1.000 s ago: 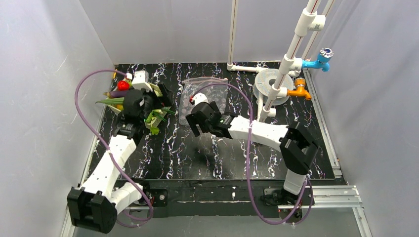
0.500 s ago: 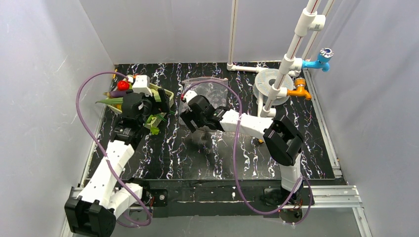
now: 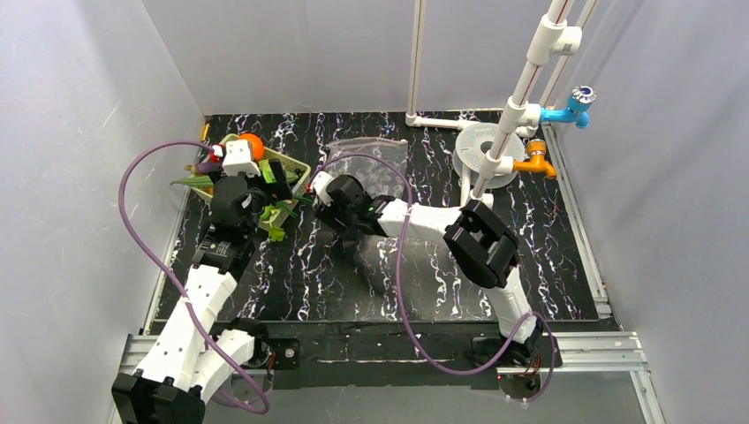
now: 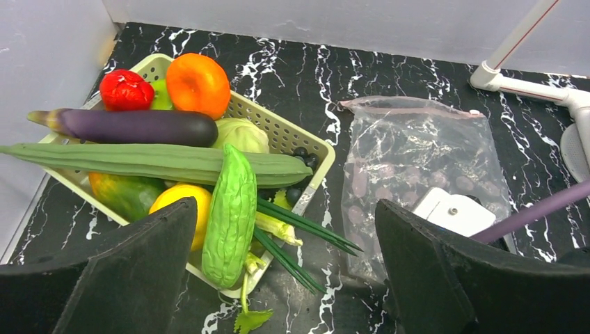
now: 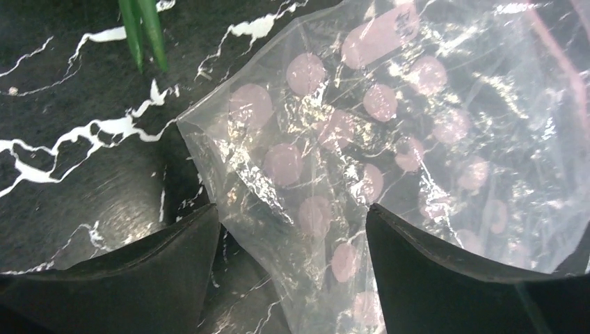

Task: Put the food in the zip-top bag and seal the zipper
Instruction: Move the zipper food storage bag to the center of the board.

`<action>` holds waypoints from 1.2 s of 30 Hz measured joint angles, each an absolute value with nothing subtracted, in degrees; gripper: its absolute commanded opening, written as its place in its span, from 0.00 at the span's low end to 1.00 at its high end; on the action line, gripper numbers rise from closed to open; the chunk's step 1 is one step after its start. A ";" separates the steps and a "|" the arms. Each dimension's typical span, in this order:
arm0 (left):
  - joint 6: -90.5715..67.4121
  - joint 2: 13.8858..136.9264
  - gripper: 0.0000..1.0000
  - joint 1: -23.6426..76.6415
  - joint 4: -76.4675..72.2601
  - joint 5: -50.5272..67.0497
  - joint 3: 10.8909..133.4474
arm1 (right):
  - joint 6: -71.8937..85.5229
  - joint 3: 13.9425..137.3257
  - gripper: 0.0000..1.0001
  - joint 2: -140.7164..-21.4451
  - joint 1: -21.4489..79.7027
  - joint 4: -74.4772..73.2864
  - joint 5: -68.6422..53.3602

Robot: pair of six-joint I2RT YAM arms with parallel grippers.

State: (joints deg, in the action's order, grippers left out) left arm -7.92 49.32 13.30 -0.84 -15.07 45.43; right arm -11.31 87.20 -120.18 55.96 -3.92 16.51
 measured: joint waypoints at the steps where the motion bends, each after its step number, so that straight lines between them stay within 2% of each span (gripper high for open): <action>1: -7.92 49.32 1.00 13.30 -0.84 -15.51 45.41 | -12.51 87.02 0.79 -120.27 55.99 -3.03 16.95; 6: -8.14 49.56 1.00 13.30 -0.89 -15.90 45.41 | -16.73 85.36 0.59 -120.40 56.01 1.08 18.83; 13: -9.02 51.16 1.00 13.23 -1.02 -15.25 45.41 | -18.28 85.06 0.23 -123.57 56.07 3.07 20.43; 18: -9.28 51.83 0.99 13.19 -1.06 -14.09 45.41 | -18.26 81.65 0.01 -122.41 56.62 3.62 19.00; 36: -10.33 60.60 1.00 13.19 0.67 0.64 48.18 | -10.04 53.91 0.01 -92.82 65.67 0.73 1.39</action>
State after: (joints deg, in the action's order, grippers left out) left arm -10.33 60.60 13.19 0.67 0.64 48.18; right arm -10.04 53.91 -92.82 65.67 0.73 1.39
